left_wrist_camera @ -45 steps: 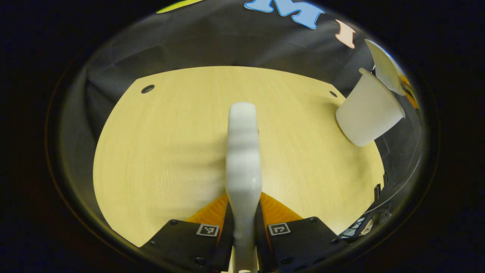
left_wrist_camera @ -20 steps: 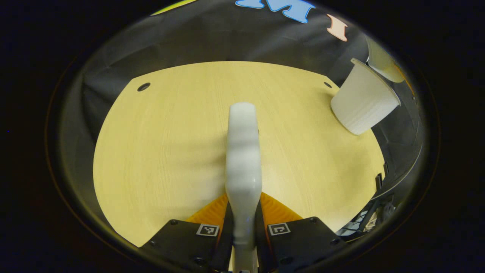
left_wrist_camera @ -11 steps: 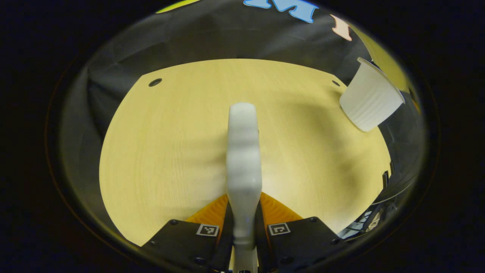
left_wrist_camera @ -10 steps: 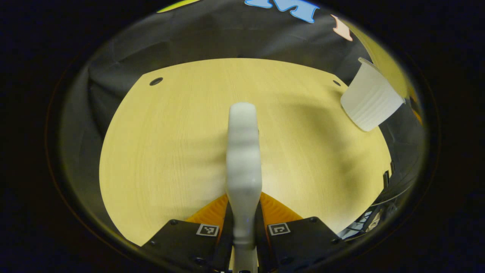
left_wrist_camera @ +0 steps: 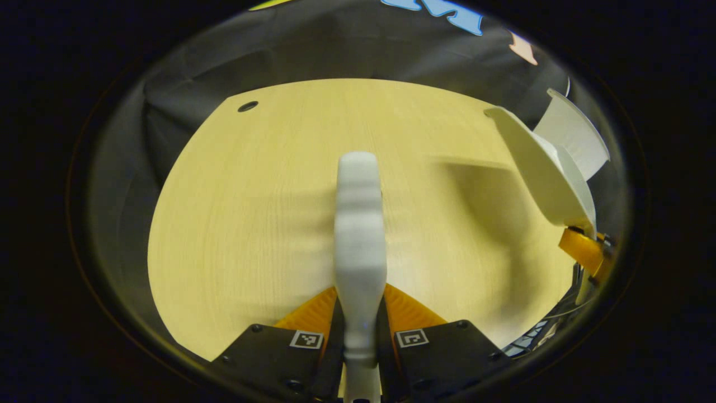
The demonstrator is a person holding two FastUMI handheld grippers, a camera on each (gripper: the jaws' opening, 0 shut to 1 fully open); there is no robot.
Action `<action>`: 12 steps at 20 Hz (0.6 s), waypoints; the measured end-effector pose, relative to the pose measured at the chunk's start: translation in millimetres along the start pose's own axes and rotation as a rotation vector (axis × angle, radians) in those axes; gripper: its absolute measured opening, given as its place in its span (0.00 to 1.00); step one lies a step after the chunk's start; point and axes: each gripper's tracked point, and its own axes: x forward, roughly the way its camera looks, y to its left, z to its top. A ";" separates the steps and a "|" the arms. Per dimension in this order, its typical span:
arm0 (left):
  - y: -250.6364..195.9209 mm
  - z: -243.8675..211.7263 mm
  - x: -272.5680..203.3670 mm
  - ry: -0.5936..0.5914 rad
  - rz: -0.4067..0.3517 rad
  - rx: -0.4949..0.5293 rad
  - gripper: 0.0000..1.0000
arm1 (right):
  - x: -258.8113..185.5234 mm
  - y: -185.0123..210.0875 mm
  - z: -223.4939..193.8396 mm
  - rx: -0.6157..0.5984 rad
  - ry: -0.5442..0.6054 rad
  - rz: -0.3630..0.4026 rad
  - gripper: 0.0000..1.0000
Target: Pick up the small broom and dustpan from the desktop, sweep the trash into the dustpan with the broom, and then empty the trash into the garbage bin.
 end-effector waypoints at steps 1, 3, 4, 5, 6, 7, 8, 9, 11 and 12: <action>-2.2 2.0 -0.8 0.005 0.000 -0.007 0.33 | 4.2 -2.8 -5.8 -0.001 0.019 -0.008 0.32; -3.5 4.8 -12.1 0.013 0.009 -0.008 0.35 | 12.6 -5.1 -14.8 0.003 0.047 -0.015 0.32; -3.8 8.4 -9.0 0.017 0.014 -0.005 0.35 | 18.8 -7.9 -20.6 -0.003 0.067 -0.021 0.32; -5.6 11.0 -10.7 0.021 0.018 -0.005 0.34 | 23.0 -8.3 -24.5 -0.012 0.082 -0.027 0.32; -4.7 10.2 -11.9 0.023 0.022 -0.005 0.35 | 25.2 -8.0 -27.4 -0.015 0.089 -0.027 0.32; -4.2 10.0 -11.7 0.025 0.026 -0.004 0.35 | 26.9 -8.8 -29.5 -0.016 0.094 -0.025 0.32; -4.0 9.9 -12.6 0.028 0.032 -0.002 0.35 | 26.9 -10.8 -32.6 -0.017 0.099 -0.023 0.32; -4.1 10.6 -13.6 0.029 0.038 0.004 0.31 | 28.0 -11.6 -35.5 -0.019 0.109 -0.021 0.32; -3.0 13.1 -14.6 0.027 0.049 0.021 0.35 | 28.6 -12.5 -39.3 -0.016 0.124 -0.017 0.33; -4.0 13.6 -15.9 0.028 0.051 0.021 0.35 | 29.6 -12.6 -41.0 -0.012 0.134 -0.013 0.33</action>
